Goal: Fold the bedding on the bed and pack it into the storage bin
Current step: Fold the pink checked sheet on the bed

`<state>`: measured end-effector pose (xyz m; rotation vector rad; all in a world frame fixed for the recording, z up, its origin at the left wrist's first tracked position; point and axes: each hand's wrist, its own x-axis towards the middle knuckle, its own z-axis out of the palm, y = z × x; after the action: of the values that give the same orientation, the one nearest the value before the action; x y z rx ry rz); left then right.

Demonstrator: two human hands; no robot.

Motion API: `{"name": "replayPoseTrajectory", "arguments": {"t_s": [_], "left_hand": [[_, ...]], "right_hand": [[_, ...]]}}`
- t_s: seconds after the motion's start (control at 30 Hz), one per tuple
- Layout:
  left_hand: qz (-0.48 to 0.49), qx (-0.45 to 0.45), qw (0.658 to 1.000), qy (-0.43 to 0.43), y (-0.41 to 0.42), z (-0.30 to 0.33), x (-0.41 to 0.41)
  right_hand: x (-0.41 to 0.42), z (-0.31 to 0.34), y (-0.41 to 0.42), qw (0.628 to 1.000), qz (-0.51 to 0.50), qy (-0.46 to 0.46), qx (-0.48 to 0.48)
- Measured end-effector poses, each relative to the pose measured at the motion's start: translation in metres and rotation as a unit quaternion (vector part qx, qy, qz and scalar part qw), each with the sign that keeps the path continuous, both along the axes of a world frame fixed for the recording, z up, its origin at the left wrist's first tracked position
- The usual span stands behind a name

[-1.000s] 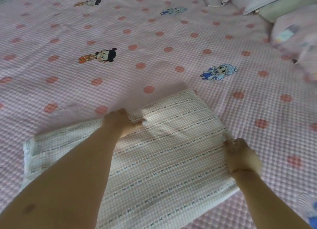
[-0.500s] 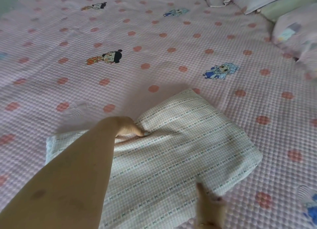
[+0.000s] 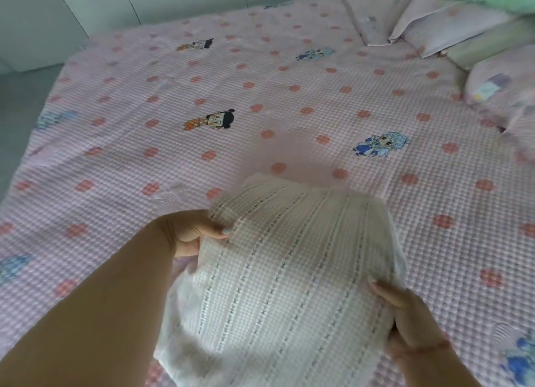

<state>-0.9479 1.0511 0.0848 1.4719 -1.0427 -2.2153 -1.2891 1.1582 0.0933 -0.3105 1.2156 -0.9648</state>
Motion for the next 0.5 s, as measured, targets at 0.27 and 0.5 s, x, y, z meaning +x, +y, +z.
{"name": "replayPoseTrajectory", "arguments": {"t_s": [0.27,0.5], "left_hand": [[0.107,-0.254,0.960,0.043,-0.023,0.119,0.012],[0.218,-0.345,0.912,0.052,-0.014,0.160,0.013]], "right_hand": [[0.005,0.119,-0.146,0.963,0.050,0.119,-0.236],[0.025,0.152,-0.202,0.939,0.053,0.127,-0.316]]}}
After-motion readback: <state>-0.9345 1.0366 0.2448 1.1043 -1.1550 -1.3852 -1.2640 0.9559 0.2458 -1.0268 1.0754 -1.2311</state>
